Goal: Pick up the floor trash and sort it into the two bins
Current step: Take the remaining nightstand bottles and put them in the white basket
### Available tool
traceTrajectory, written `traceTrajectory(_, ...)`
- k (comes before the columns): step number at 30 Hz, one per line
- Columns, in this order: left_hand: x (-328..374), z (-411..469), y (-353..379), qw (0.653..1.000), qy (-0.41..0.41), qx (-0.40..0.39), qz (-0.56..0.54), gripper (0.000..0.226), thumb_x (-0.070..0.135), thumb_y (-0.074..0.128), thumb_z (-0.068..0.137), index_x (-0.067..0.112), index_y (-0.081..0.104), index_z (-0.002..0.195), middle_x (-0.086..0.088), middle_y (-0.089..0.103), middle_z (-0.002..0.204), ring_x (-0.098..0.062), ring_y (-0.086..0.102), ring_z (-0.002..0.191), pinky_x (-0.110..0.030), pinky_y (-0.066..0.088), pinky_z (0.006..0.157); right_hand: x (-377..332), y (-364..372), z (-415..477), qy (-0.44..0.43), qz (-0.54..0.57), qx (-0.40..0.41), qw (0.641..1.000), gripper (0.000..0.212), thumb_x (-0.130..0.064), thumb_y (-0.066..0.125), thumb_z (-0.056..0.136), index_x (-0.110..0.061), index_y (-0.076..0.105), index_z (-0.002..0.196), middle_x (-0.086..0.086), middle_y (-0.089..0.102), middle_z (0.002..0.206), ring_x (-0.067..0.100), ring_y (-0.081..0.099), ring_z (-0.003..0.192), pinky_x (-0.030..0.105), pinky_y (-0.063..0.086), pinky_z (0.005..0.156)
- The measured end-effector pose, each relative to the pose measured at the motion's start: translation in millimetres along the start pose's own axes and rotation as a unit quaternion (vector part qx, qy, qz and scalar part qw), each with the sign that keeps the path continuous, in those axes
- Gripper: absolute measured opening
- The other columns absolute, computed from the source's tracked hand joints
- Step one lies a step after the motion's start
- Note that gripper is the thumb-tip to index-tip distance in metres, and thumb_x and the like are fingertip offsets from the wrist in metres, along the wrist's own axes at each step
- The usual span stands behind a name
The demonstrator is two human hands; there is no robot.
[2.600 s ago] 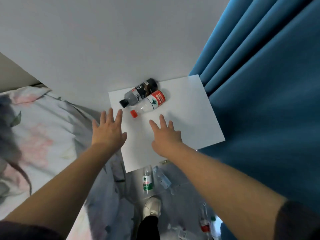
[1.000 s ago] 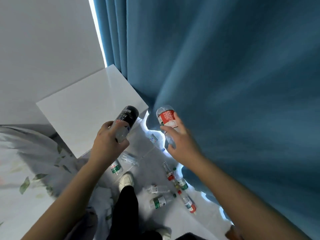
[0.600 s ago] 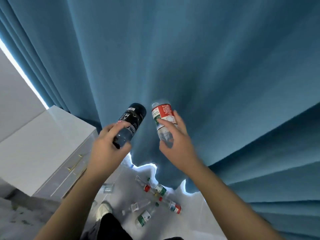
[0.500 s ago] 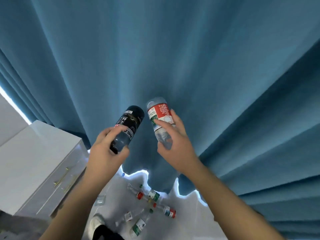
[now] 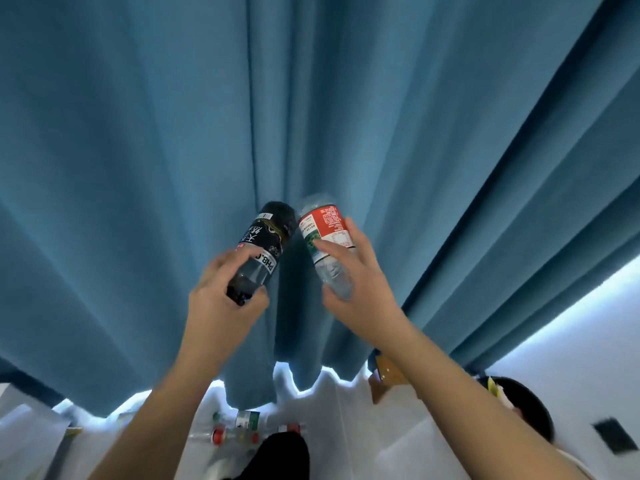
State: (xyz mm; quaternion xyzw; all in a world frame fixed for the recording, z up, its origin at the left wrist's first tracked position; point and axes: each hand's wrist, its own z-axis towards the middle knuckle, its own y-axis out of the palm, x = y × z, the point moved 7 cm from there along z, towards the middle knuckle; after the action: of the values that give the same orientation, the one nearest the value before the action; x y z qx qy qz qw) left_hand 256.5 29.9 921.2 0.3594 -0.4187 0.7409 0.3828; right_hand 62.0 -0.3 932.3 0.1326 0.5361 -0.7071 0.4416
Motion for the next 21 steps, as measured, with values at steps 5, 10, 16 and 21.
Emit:
traceTrajectory(5, 16, 24, 69, 0.997, 0.032, -0.074, -0.010, 0.052, 0.007, 0.065, 0.069, 0.034, 0.061, 0.113, 0.010, 0.056, 0.119, 0.005, 0.053, 0.096, 0.003, 0.031, 0.081, 43, -55, -12, 0.038, -0.027, 0.052, 0.998, 0.075, 0.005, 0.065, 0.077, -0.052, 0.043, 0.120, -0.007, 0.011, 0.157, -0.028, 0.016, 0.125, -0.003, 0.025, 0.094)
traceTrajectory(10, 37, 50, 156, 0.988, 0.059, -0.130, -0.050, 0.049, 0.005, 0.066, 0.070, 0.028, 0.063, 0.114, 0.007, 0.057, 0.119, 0.010, 0.050, 0.102, 0.003, 0.031, 0.082, 103, -118, -30, 0.094, -0.067, 0.106, 0.988, 0.074, 0.004, 0.065, 0.077, -0.049, 0.044, 0.124, -0.008, 0.012, 0.157, -0.016, 0.019, 0.134, 0.008, 0.029, 0.103)
traceTrajectory(16, 72, 84, 286, 0.961, 0.096, -0.238, -0.105, 0.048, 0.015, 0.059, 0.067, 0.027, 0.063, 0.113, 0.008, 0.056, 0.119, 0.004, 0.053, 0.101, 0.002, 0.034, 0.078, 176, -198, -37, 0.172, -0.120, 0.162, 0.964, 0.070, -0.002, 0.065, 0.079, -0.039, 0.041, 0.133, -0.005, 0.011, 0.158, -0.017, 0.012, 0.135, 0.005, 0.022, 0.106)
traceTrajectory(21, 106, 105, 384, 0.939, 0.152, -0.295, -0.091, 0.051, 0.006, 0.066, 0.070, 0.032, 0.062, 0.114, 0.010, 0.054, 0.123, -0.007, 0.053, 0.105, 0.003, 0.034, 0.079, 230, -262, -59, 0.235, -0.120, 0.268, 0.927, 0.077, -0.013, 0.069, 0.078, -0.028, 0.032, 0.145, -0.005, 0.032, 0.145, 0.012, 0.036, 0.134, 0.046, 0.048, 0.099)
